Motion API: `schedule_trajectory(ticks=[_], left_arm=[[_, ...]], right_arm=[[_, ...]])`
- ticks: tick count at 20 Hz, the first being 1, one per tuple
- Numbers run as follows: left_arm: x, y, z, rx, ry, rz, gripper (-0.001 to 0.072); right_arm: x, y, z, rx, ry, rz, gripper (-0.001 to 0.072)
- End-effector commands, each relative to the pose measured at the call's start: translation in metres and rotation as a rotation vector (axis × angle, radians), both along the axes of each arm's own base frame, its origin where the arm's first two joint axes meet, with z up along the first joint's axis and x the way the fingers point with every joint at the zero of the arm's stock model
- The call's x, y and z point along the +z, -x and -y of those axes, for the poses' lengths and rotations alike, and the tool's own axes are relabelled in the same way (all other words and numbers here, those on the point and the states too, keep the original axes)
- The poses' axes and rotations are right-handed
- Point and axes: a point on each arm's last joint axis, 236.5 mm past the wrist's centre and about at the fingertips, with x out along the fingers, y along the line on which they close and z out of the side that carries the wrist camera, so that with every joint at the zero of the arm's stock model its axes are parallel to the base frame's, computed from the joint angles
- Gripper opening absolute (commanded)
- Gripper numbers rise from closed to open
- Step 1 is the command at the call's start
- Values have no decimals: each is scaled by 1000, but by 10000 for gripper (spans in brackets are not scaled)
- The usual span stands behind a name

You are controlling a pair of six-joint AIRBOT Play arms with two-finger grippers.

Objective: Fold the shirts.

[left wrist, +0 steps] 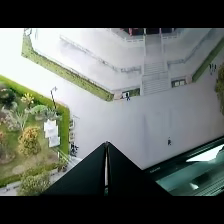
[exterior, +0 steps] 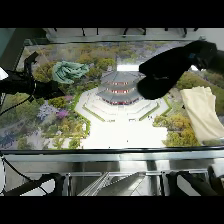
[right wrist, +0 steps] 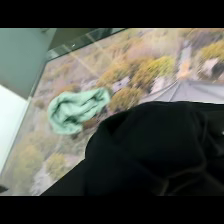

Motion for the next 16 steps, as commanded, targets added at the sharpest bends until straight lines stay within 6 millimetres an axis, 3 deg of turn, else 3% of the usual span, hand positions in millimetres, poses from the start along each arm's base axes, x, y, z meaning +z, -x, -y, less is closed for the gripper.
schedule_trajectory(ticks=[1,8,13,16], left_arm=[[-10,6,0,-6,-4,-31,15],[-31,17,1,-2,5,-98,14],[-31,16,1,7,7,-100,15],[-31,13,1,22,8,-94,14]], right_arm=[[11,-38,45,-33,74,53,30],[28,-106,120,-131,110,130,29],[14,-124,152,-169,117,156,29],[16,-132,178,-215,93,198,29]])
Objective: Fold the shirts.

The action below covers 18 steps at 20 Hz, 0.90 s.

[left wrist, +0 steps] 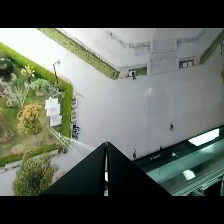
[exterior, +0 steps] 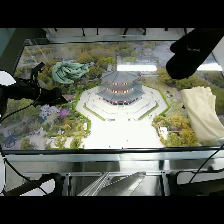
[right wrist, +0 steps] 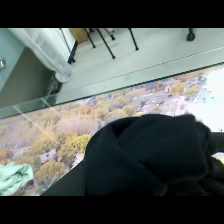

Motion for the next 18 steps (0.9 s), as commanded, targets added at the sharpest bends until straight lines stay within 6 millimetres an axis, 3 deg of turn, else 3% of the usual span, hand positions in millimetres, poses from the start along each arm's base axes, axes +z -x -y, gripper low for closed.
schedule_trajectory(ticks=[1,8,13,18], left_arm=[[0,-3,0,19,2,4,14],[0,-3,0,31,5,-5,15],[0,-3,0,37,6,-9,15],[0,-3,0,36,6,-10,14]], right_arm=[[5,-10,30,-42,-21,70,28],[-4,-10,85,-119,-29,101,27],[-5,-7,99,-135,-4,114,27],[-20,4,114,-131,1,65,28]])
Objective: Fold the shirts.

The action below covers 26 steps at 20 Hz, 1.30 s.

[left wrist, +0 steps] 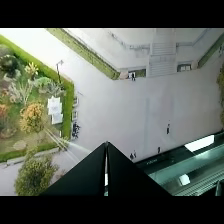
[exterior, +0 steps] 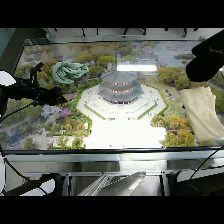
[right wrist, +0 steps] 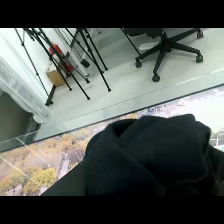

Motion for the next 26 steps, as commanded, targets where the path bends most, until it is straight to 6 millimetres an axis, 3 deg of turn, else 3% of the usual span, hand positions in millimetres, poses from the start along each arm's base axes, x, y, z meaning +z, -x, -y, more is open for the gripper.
schedule_trajectory(ticks=[1,5,15,18,21,23,26], left_arm=[[0,0,0,0,0,-2,14],[-1,5,1,-12,0,-20,14],[-2,12,1,-26,2,-43,14],[-2,11,1,-25,1,-42,14],[-1,6,1,-19,0,-19,15],[0,2,0,-20,-4,4,15],[0,-1,-1,-47,-13,35,14]], right_arm=[[-11,10,14,-1,12,-38,29],[-18,24,34,-21,18,-67,29],[-20,28,36,-12,42,-71,28],[-41,35,39,-6,90,-152,29],[-91,66,38,49,91,-382,29],[-119,96,48,26,35,-538,29],[-132,140,54,-28,-44,-688,29]])
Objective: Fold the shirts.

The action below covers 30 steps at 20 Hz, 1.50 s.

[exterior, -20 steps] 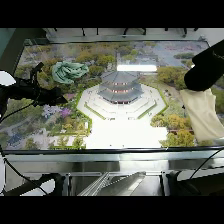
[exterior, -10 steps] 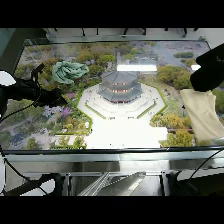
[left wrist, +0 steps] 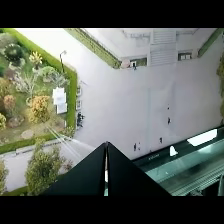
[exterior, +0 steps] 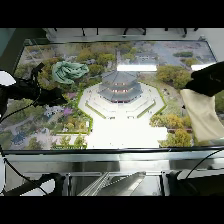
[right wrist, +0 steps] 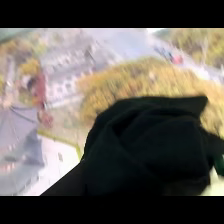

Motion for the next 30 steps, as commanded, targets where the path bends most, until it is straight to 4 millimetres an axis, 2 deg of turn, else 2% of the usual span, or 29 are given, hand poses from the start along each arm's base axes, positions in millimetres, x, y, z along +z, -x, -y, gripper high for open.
schedule_trajectory(ticks=[1,3,6,10,13,16,18,19,21,23,25,28,30], left_arm=[[1,-6,-1,-23,-10,45,15],[2,-12,-2,-28,-17,79,14],[3,-21,-12,-9,-25,114,14],[4,-27,-30,42,-23,123,14],[7,-29,-30,54,-2,130,14],[8,-28,-23,39,5,129,14],[8,-26,-21,34,9,123,14],[7,-24,-21,28,8,115,14],[7,-19,-20,18,10,99,14],[7,-19,-19,18,11,100,15],[8,-24,-21,30,8,117,15],[9,-32,-23,49,2,145,15],[9,-34,-24,53,2,153,14]], right_arm=[[-30,60,2,-77,-56,-256,29],[-30,88,14,-201,-8,-345,29],[-37,121,8,-286,-8,-450,30],[-82,166,-8,-389,-84,-637,30],[-127,190,-23,-410,-127,-732,30],[-161,206,-26,-424,-136,-809,30],[-168,201,-20,-443,-124,-782,34],[-167,197,-16,-453,-115,-763,90],[-165,196,-13,-454,-106,-754,720],[-154,200,-18,-428,-103,-765,704],[-129,204,-23,-422,-86,-751,703],[-60,199,-31,-478,-2,-586,703],[-24,206,-37,-508,70,-506,704]])
